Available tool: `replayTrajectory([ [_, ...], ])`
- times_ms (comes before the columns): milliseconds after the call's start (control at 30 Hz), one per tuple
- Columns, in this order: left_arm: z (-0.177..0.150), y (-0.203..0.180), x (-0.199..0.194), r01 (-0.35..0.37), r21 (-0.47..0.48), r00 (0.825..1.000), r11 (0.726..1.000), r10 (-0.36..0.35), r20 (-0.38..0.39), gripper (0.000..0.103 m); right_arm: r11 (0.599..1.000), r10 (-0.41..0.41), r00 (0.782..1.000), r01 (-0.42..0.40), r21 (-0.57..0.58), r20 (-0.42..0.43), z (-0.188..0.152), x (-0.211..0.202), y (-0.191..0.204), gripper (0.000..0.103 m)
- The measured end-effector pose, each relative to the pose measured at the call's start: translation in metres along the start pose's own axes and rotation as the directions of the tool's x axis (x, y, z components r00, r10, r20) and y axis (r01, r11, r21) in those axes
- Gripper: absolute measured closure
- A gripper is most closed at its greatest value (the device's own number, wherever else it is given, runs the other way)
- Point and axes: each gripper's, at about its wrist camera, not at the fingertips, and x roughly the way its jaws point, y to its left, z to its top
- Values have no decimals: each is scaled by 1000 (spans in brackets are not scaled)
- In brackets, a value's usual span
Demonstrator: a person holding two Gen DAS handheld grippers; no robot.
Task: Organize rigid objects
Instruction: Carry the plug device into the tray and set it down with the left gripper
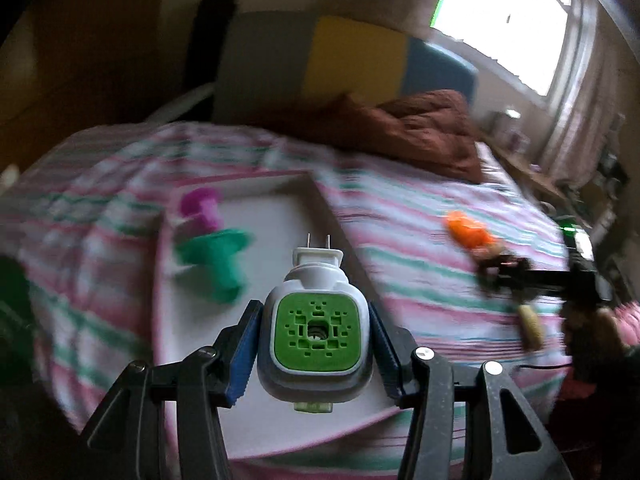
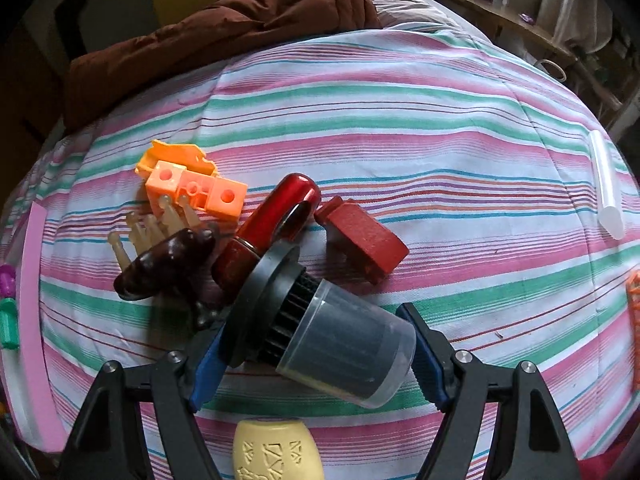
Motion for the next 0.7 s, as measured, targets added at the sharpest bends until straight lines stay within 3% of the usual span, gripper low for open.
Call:
replayTrajectory([
  [133, -7, 30, 14, -57, -46, 998, 997, 55, -42, 50, 1000, -4, 1000, 5, -4, 3, -1, -1, 1, 24],
  [433, -10, 52, 47, -144, -48, 987, 988, 140, -80, 50, 1000, -12, 1000, 12, -14, 5, -1, 1, 2, 24],
  [700, -8, 53, 48, -157, -50, 985, 986, 152, -80, 50, 999, -26, 1000, 26, -28, 3, 0, 3, 4, 24],
])
